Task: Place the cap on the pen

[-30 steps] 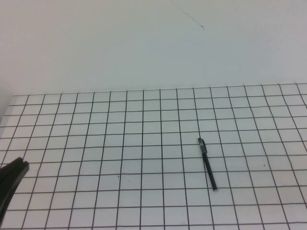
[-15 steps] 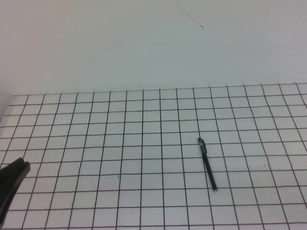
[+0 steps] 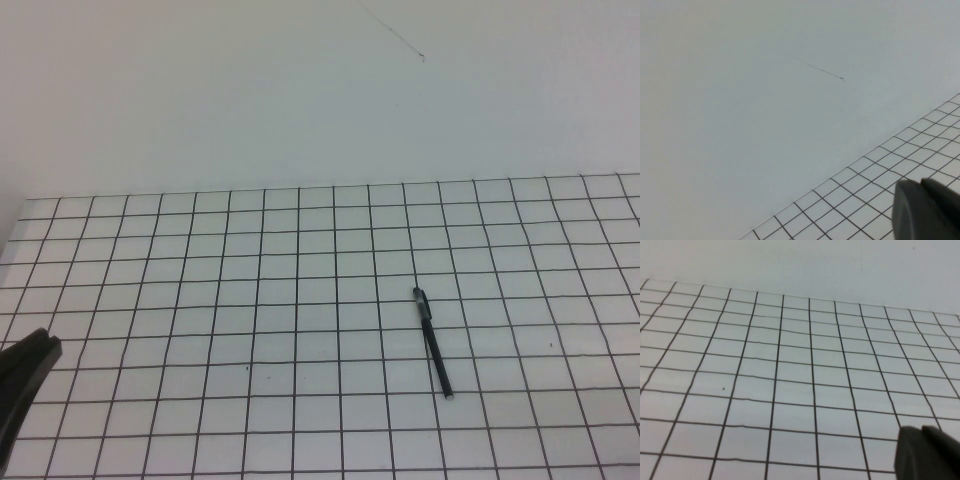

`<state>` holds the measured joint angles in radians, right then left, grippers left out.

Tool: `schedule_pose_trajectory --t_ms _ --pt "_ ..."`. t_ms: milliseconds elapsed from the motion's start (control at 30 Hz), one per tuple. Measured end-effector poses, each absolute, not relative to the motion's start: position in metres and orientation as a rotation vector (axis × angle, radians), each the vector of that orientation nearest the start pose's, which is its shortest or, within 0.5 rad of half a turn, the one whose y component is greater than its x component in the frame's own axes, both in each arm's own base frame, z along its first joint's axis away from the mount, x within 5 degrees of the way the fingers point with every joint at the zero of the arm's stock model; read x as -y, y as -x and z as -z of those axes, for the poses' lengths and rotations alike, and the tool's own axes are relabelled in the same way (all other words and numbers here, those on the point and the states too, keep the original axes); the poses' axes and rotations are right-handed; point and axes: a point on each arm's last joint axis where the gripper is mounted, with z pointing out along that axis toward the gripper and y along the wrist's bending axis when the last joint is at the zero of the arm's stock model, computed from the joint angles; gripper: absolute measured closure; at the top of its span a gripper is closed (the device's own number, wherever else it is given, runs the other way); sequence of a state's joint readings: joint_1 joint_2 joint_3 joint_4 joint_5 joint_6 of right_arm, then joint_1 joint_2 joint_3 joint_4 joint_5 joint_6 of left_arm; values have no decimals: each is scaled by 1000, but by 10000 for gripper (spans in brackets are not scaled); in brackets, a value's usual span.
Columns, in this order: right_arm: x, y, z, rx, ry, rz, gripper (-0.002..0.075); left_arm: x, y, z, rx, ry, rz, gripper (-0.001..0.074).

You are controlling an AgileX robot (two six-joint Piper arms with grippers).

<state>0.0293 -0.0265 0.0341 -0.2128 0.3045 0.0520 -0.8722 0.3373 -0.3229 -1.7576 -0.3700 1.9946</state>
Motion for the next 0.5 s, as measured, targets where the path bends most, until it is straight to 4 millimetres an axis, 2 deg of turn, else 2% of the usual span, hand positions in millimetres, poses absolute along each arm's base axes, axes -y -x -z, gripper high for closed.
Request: schedule_pose_trajectory --t_ms 500 --pt "0 -54 -175 -1803 117 80 729 40 -76 -293 -1475 -552 237 736"
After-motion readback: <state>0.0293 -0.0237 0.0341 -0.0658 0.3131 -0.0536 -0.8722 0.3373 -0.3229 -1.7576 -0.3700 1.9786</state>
